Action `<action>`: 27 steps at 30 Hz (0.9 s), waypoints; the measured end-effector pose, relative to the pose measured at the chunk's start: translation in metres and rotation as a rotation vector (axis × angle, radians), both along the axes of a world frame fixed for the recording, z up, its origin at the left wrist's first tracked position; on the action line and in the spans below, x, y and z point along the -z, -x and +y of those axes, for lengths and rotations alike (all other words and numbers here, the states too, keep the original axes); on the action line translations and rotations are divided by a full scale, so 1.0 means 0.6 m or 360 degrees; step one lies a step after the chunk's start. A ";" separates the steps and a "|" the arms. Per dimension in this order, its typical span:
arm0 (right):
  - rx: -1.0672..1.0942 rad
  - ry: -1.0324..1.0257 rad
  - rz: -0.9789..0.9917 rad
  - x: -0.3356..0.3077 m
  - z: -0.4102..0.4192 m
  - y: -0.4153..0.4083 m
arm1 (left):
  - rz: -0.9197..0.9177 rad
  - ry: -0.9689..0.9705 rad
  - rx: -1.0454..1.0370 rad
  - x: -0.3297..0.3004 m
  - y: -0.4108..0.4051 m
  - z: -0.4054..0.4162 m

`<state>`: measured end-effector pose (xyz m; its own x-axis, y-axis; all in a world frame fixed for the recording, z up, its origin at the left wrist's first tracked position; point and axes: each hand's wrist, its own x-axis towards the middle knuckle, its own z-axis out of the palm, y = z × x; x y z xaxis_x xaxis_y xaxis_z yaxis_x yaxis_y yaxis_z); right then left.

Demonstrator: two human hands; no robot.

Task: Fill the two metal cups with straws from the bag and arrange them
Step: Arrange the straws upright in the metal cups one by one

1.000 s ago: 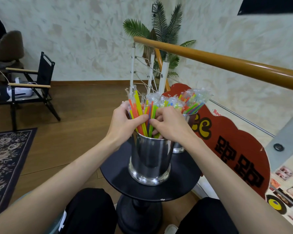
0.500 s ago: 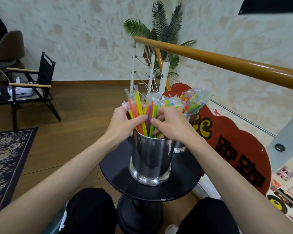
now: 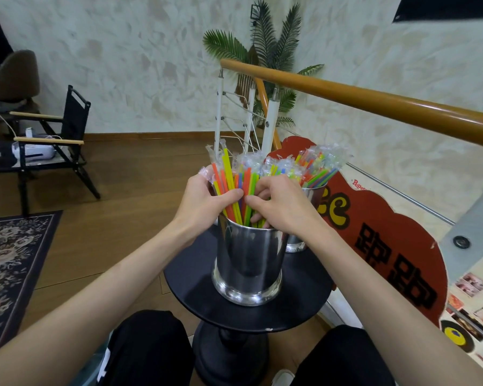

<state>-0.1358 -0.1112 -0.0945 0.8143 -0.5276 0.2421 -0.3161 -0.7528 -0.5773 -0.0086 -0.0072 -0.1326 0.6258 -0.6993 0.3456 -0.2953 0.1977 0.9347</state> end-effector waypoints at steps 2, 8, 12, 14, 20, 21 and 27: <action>0.0002 0.0011 0.0008 0.000 0.000 0.000 | -0.0007 0.0006 0.0006 -0.001 0.001 0.000; -0.0013 -0.0002 0.0003 0.002 0.001 -0.002 | -0.0089 0.0018 0.0009 0.000 0.000 0.003; -0.0028 0.0010 0.0010 0.003 0.001 -0.003 | -0.0085 0.0027 0.0009 -0.001 0.000 0.003; -0.0038 0.0019 0.0019 0.002 0.002 -0.004 | -0.0065 0.0027 0.0003 0.000 0.000 0.002; -0.0055 0.0006 0.0041 0.000 0.000 0.001 | -0.0015 -0.0003 0.0027 0.000 0.001 0.000; -0.0054 0.0010 0.0045 0.000 -0.001 0.000 | -0.0012 -0.0002 0.0030 -0.001 0.001 0.001; -0.0074 -0.0006 0.0012 0.005 -0.003 0.001 | -0.0034 0.0029 0.0047 0.002 -0.002 0.003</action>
<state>-0.1362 -0.1129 -0.0975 0.8398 -0.4899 0.2340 -0.2849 -0.7646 -0.5781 -0.0076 -0.0054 -0.1336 0.5975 -0.7107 0.3714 -0.3088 0.2235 0.9245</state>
